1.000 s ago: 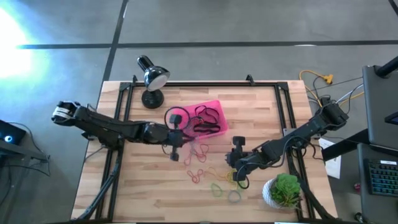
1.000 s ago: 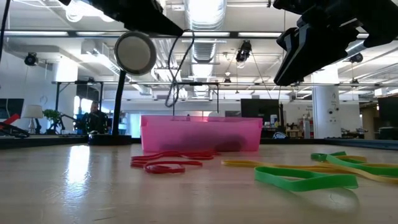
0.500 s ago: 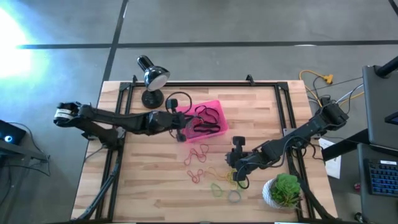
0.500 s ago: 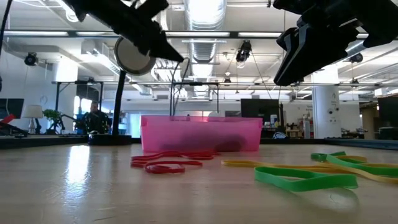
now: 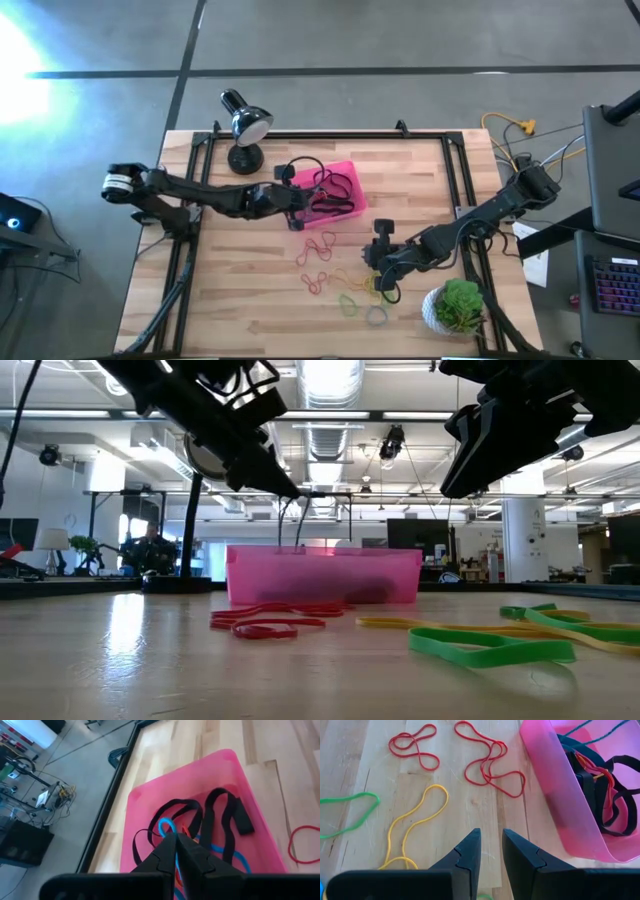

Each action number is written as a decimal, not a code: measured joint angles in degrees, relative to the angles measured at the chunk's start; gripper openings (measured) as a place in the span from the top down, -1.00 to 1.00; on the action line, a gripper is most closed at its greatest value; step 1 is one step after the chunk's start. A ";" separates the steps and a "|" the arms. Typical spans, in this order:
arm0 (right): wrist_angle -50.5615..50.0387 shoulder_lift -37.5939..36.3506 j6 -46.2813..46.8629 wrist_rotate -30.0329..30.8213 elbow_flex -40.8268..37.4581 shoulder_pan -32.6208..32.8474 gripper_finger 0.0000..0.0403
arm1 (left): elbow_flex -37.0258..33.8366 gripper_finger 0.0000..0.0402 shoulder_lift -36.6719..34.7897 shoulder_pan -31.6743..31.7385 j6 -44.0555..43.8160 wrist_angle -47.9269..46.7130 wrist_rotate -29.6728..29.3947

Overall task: Pick and place rubber bands into bin
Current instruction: Put the blue rubber band into the red bin

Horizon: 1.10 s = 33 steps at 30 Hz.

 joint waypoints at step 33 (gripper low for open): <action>0.04 0.00 -0.44 0.00 -0.02 0.01 0.66 | 0.87 1.00 -0.21 1.54 2.32 -3.80 0.74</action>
